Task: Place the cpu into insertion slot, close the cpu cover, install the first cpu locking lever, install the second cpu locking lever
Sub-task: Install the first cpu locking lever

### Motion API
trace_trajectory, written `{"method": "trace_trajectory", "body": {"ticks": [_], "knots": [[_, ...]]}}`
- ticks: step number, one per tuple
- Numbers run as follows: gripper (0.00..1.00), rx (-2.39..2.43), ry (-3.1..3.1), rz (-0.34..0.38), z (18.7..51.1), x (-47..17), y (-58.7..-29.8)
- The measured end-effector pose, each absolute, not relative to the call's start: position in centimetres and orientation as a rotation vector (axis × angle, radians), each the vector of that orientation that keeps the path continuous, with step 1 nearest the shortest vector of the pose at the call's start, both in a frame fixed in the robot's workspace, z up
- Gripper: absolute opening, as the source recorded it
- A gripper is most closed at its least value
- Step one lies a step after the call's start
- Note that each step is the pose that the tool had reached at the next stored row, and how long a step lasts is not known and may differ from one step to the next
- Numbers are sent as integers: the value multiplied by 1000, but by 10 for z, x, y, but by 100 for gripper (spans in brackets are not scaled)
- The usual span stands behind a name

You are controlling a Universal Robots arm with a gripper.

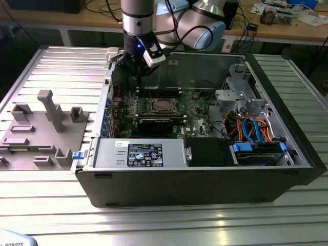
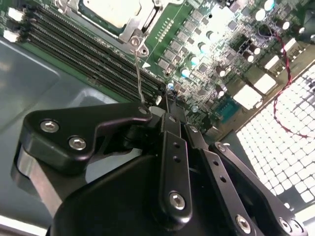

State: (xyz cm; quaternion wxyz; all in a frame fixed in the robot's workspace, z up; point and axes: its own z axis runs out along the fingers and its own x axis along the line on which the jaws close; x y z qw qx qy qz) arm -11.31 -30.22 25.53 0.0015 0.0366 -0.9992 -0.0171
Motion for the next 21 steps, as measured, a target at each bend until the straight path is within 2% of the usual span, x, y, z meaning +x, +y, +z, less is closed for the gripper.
{"method": "trace_trajectory", "body": {"ticks": [21], "knots": [[11,114,-3117,-54,256,-76,-303]]}}
